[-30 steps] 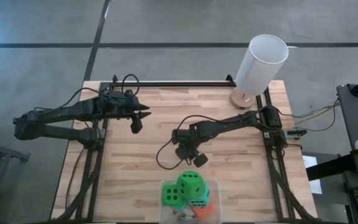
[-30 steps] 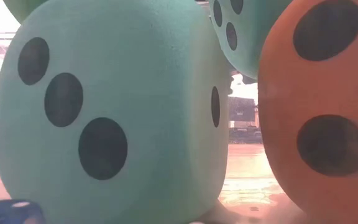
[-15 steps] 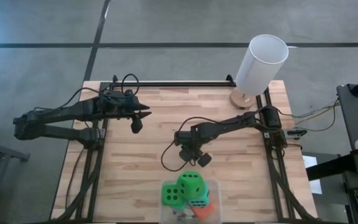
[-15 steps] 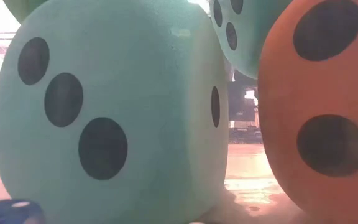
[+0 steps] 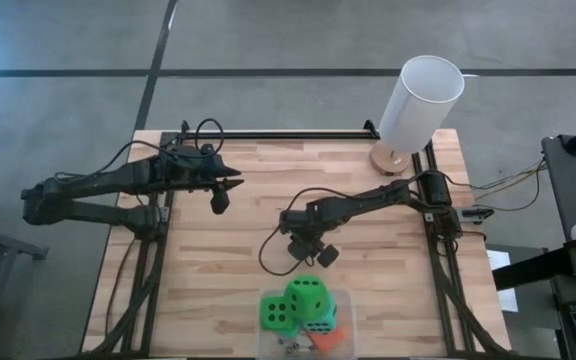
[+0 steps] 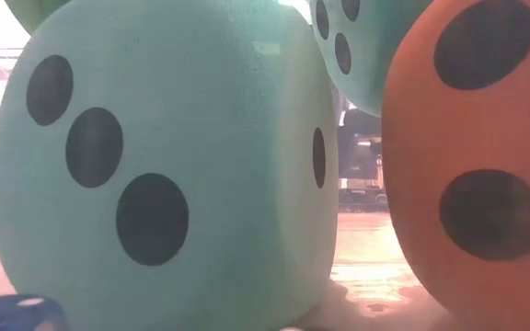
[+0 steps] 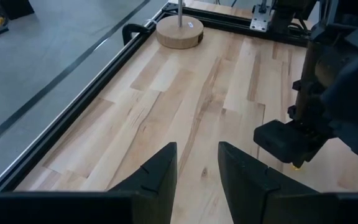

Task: Pick & Place Dice
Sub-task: Put the small yellow dice into the transparent bin

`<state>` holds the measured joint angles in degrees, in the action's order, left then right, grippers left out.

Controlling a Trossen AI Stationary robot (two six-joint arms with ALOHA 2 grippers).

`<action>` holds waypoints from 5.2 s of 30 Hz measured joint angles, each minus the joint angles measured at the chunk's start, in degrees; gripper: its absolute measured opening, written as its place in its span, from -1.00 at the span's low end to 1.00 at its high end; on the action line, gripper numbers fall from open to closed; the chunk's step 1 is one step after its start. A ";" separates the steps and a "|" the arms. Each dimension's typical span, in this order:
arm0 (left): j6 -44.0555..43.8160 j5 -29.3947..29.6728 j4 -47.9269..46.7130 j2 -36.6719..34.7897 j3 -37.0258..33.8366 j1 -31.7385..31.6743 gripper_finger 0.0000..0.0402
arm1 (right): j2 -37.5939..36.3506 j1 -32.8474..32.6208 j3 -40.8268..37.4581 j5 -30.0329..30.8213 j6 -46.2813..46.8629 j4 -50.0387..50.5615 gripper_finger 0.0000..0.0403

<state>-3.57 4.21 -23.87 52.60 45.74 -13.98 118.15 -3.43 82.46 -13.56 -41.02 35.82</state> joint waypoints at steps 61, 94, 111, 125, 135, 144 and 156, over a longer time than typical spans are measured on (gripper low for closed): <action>0.26 -2.36 1.41 -0.11 0.11 0.00 -0.39 | -14.16 4.66 17.87 11.37 40.80 16.73 -0.81; 0.20 -19.79 7.74 -3.83 0.11 0.04 -0.41 | -22.51 -19.87 23.18 -0.55 71.54 33.51 -0.81; -2.45 -22.49 12.41 -5.95 0.11 0.04 -0.41 | -22.44 -20.71 8.43 -6.01 70.49 24.60 -0.78; -2.65 -22.50 12.42 -5.95 0.11 0.04 -0.41 | -22.43 -20.67 4.18 -5.97 69.30 18.37 -0.64; -2.63 -22.49 12.43 -5.92 0.11 0.04 -0.41 | -22.43 -20.67 1.45 -5.64 69.32 14.71 -0.40; -2.86 -22.51 12.43 -5.92 0.11 0.04 -0.41 | -22.43 -20.49 1.22 -2.86 69.31 14.70 -0.27; -2.89 -22.51 12.43 -5.92 0.11 0.00 -0.41 | -22.43 -20.51 0.07 -2.82 69.54 16.06 -0.28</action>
<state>-6.46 -18.31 -11.44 46.68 45.84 -13.98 95.72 -23.94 82.54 -16.38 28.51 51.88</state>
